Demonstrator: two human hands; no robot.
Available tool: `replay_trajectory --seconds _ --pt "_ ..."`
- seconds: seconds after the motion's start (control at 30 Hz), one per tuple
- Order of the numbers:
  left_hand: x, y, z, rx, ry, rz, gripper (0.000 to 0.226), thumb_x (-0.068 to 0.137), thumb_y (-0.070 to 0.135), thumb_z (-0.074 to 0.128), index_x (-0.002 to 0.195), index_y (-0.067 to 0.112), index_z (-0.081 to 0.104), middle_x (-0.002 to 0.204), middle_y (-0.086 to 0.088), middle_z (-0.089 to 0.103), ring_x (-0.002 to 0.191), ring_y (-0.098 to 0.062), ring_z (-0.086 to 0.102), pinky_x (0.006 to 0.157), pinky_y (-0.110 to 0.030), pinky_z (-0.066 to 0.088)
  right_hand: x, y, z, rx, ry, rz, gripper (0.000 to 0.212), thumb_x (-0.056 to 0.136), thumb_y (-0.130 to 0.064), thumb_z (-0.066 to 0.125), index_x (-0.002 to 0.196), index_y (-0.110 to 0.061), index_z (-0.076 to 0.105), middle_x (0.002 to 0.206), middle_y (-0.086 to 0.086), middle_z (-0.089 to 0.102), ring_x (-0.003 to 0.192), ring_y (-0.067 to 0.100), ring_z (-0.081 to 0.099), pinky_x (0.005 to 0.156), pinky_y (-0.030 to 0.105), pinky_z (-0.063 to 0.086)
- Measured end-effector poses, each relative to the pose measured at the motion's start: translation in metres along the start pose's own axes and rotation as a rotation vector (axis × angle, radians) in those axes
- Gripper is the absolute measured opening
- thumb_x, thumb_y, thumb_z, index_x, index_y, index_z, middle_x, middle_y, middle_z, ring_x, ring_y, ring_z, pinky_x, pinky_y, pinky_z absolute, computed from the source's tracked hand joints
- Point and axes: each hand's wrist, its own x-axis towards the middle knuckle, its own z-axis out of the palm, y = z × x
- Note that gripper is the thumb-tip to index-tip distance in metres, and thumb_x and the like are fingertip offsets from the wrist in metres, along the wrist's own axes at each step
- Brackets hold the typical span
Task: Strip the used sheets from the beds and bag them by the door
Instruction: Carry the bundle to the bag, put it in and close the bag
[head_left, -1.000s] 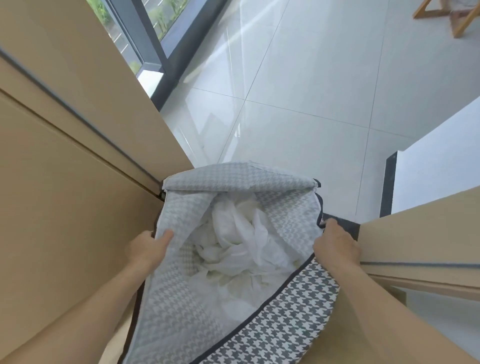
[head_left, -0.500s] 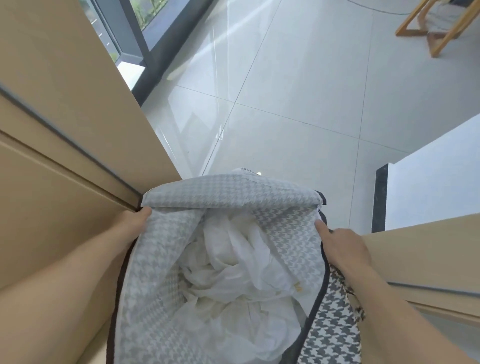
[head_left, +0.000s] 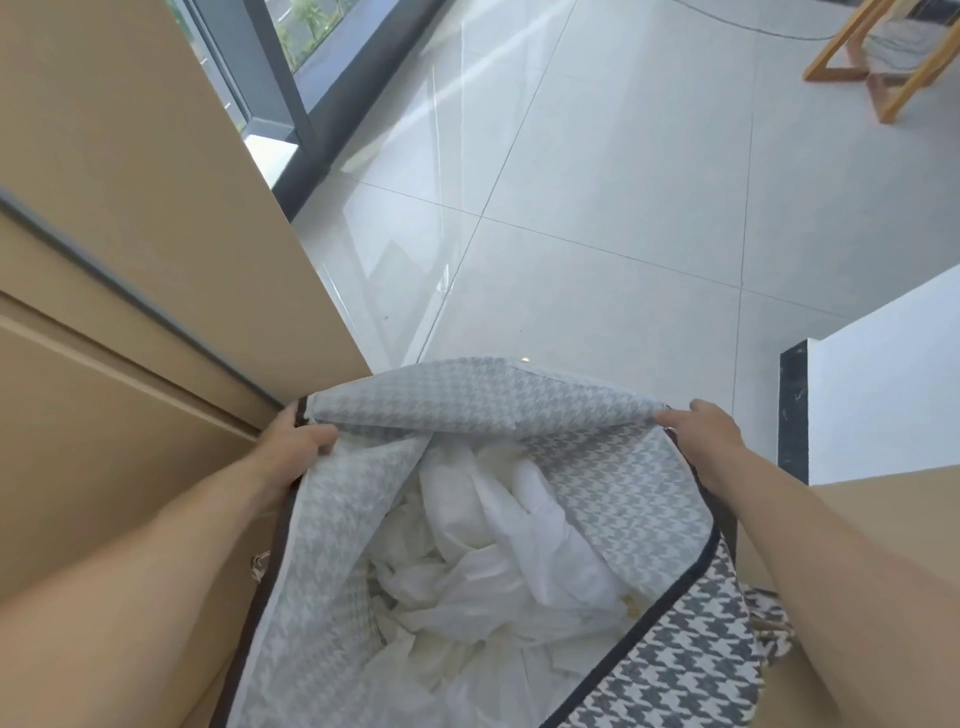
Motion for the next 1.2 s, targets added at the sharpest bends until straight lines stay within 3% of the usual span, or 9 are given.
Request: replay_trajectory --seconds 0.17,0.5,0.57,0.7,0.77,0.9,1.03,1.1,1.2 --pt "-0.003 0.002 -0.006 -0.086 0.01 -0.008 0.058 0.08 -0.011 0.045 0.129 0.021 0.052 0.091 -0.008 0.052 0.071 -0.023 0.049 0.06 -0.031 0.042 -0.002 -0.004 0.0 0.177 0.001 0.089 0.052 0.09 -0.04 0.069 0.127 -0.004 0.061 0.135 0.015 0.056 0.116 0.031 0.053 0.087 0.033 0.036" --pt "-0.021 0.005 -0.009 -0.075 -0.115 0.075 0.057 0.074 -0.017 0.034 0.114 0.009 0.065 0.097 -0.009 0.051 0.08 -0.028 0.045 0.071 -0.037 0.036 -0.024 -0.012 -0.013 0.216 -0.211 -0.065 0.042 0.079 -0.001 0.058 0.114 -0.019 0.072 0.095 0.012 0.071 0.074 0.025 0.061 0.063 0.029 0.048" --pt "-0.027 0.007 -0.012 -0.078 -0.138 0.042 0.039 0.077 -0.009 0.04 0.102 0.004 0.066 0.087 -0.014 0.057 0.07 -0.029 0.054 0.067 -0.035 0.043 -0.028 -0.013 -0.013 0.299 -0.241 -0.074 0.051 0.076 0.004 0.053 0.119 -0.02 0.069 0.096 0.014 0.072 0.075 0.032 0.06 0.07 0.038 0.049" --pt "-0.035 0.007 -0.018 0.017 -0.084 0.061 0.031 0.083 0.036 0.073 0.096 0.008 0.071 0.088 -0.008 0.075 0.08 -0.025 0.07 0.078 -0.036 0.051 -0.041 -0.011 -0.017 0.272 -0.325 -0.073 0.057 0.075 0.011 0.044 0.122 -0.014 0.065 0.072 0.021 0.061 0.045 0.011 0.027 0.039 0.022 0.023" --pt "-0.037 0.005 -0.019 -0.021 0.027 0.208 0.024 0.09 0.032 0.07 0.102 0.012 0.073 0.088 0.001 0.077 0.083 -0.013 0.073 0.074 -0.028 0.051 -0.048 -0.007 -0.02 0.225 -0.386 -0.047 0.039 0.072 0.011 0.045 0.106 0.001 0.061 0.085 0.037 0.053 0.045 0.012 0.03 0.043 0.024 0.026" --pt "-0.048 0.003 -0.028 -0.002 0.018 0.384 0.012 0.091 0.014 0.068 0.099 0.008 0.075 0.099 -0.005 0.076 0.088 -0.016 0.072 0.074 -0.025 0.053 -0.06 -0.005 -0.025 0.17 -0.429 -0.148 0.032 0.073 0.005 0.053 0.097 -0.012 0.065 0.086 0.004 0.058 0.076 0.018 0.05 0.075 0.038 0.04" --pt "-0.072 0.023 -0.029 -0.044 -0.089 0.493 0.019 0.08 -0.006 0.065 0.097 -0.003 0.07 0.093 -0.019 0.072 0.081 -0.028 0.067 0.077 -0.04 0.052 -0.073 -0.021 -0.028 0.367 -0.47 -0.292 0.049 0.078 -0.039 0.067 0.092 0.007 0.06 0.107 -0.003 0.064 0.109 0.014 0.053 0.101 0.044 0.036" --pt "-0.086 0.04 -0.03 -0.093 -0.108 0.498 0.03 0.068 0.01 0.063 0.09 -0.011 0.065 0.079 -0.02 0.068 0.069 -0.027 0.063 0.069 -0.038 0.051 -0.084 -0.031 -0.027 0.478 -0.378 -0.291 0.073 0.077 -0.053 0.07 0.089 0.019 0.059 0.092 0.014 0.067 0.093 0.024 0.059 0.086 0.039 0.042" --pt "-0.103 0.057 -0.034 -0.144 -0.165 0.391 0.034 0.08 0.028 0.063 0.089 -0.005 0.069 0.08 -0.017 0.072 0.068 -0.027 0.067 0.067 -0.038 0.049 -0.103 -0.044 -0.026 0.593 -0.227 -0.249 0.038 0.073 -0.03 0.082 0.069 -0.001 0.057 0.073 0.014 0.059 0.055 0.024 0.048 0.055 0.031 0.039"
